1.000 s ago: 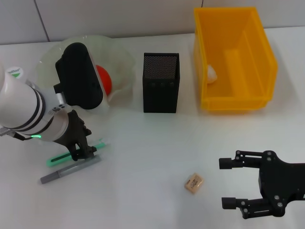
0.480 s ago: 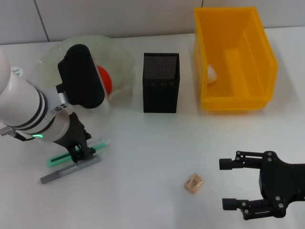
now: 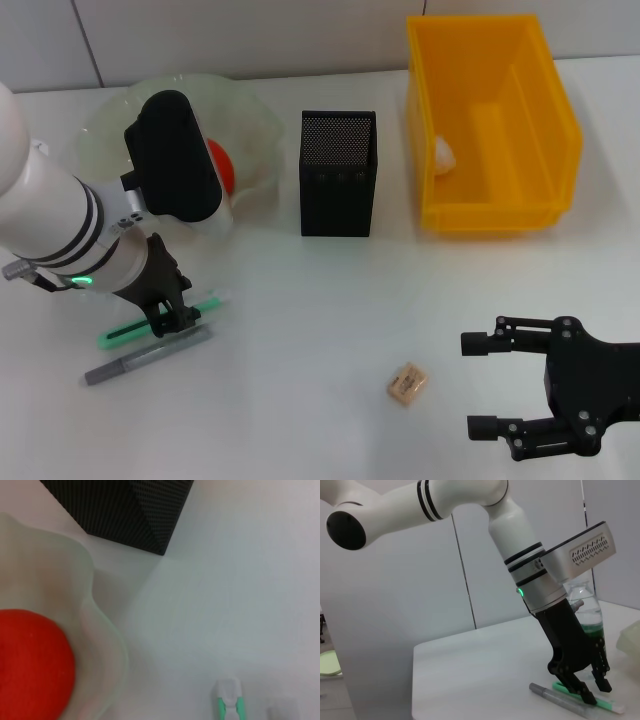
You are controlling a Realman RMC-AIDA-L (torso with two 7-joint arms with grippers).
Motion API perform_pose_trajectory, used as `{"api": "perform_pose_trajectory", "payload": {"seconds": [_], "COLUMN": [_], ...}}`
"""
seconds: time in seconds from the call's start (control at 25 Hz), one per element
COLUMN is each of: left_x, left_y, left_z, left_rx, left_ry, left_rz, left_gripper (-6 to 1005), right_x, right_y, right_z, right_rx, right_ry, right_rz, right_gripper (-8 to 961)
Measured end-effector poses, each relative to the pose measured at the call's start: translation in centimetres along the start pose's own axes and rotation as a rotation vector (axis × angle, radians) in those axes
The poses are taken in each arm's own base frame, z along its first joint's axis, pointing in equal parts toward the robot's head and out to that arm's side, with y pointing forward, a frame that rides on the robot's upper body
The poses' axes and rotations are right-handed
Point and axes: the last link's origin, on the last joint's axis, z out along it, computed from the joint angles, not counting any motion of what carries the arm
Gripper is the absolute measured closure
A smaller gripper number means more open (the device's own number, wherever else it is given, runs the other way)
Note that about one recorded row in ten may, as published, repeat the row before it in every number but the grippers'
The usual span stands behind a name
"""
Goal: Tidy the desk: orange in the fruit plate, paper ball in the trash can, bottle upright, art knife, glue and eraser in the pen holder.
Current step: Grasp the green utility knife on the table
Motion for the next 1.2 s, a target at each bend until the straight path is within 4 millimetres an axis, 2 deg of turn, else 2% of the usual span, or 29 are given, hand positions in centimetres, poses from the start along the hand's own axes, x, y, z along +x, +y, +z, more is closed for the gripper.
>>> {"api": "perform_pose_trajectory", "payload": {"seconds": [0.88, 1.0, 1.2], "left_x": [0.05, 0.06, 0.25], "left_y": [-0.23, -0.23, -0.18], "left_z": [0.49, 0.49, 0.4], "left_rx": [-0.01, -0.011, -0.015], "left_ry": [-0.017, -0.016, -0.005], "left_rz": [0.001, 0.002, 0.007], "left_gripper": [666, 794, 807], "right_x": [0.03, 0.04, 0.04], "right_y": [0.02, 0.02, 0.02], "right_z": [0.01, 0.01, 0.01], "right_rx": [0.0, 0.0, 0.0], "right_ry": [-0.001, -0.001, -0.001], "right_rz": [0.002, 0.003, 0.003], "right_gripper": [174, 174, 174]}}
